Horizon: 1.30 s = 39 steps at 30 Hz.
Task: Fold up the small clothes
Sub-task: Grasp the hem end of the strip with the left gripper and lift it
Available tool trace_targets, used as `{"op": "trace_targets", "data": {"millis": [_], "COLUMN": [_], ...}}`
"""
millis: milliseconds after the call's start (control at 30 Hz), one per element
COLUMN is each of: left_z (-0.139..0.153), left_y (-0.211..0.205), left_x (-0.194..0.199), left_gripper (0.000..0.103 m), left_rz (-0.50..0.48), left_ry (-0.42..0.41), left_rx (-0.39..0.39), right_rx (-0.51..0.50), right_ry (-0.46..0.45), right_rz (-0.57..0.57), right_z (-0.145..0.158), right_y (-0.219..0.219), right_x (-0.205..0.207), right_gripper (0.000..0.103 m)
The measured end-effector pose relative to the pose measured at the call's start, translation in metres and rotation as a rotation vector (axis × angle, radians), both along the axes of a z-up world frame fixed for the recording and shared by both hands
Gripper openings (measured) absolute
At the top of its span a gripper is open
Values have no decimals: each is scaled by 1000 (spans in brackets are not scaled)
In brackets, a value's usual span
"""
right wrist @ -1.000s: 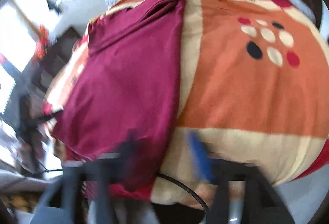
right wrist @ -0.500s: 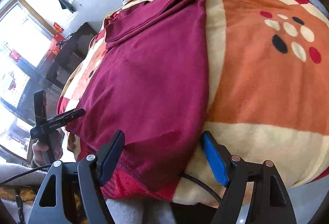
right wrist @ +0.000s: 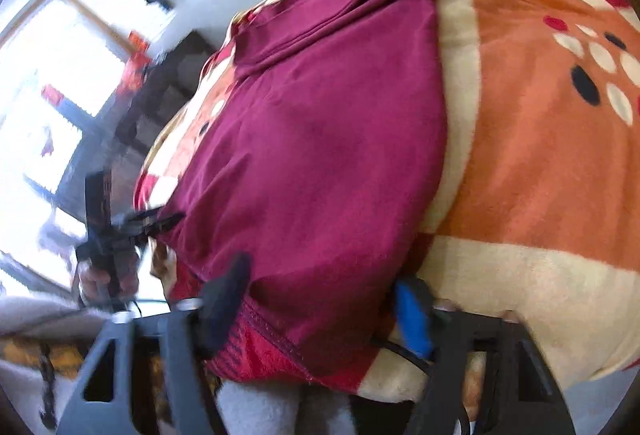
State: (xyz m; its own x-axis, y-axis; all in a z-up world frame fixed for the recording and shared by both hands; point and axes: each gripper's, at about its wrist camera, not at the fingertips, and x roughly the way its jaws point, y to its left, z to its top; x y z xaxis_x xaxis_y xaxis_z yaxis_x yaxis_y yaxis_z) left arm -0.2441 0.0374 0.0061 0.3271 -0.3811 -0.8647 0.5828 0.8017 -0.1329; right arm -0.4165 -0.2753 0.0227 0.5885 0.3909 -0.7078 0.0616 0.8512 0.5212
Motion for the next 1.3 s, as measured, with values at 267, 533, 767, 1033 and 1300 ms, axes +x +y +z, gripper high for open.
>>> {"op": "trace_targets", "data": {"millis": [267,533,767,1033,1300], "left_z": [2,10,53,121,145], "left_y": [-5,-2,6,-39,-108], "left_x": [-2,8,45,123,239], "left_gripper": [68,12,9,9,9], "left_rz": [-43,-65,-60,-63,20], "left_ry": [-10,59,98,-55,-110], "left_rx": [-2,-69,-245,-316,-302], "right_rx": [37,40,96,68,10], "right_ry": [-21,-103,-266,-398,-352], "right_rz": [9,48,40,-55,-178], "right_z": [-5,17,63,113,119], "right_y": [0,3,-20,-74,-140], "right_x": [0,4,22,100,225], "right_gripper": [48,18,18,17,15]}}
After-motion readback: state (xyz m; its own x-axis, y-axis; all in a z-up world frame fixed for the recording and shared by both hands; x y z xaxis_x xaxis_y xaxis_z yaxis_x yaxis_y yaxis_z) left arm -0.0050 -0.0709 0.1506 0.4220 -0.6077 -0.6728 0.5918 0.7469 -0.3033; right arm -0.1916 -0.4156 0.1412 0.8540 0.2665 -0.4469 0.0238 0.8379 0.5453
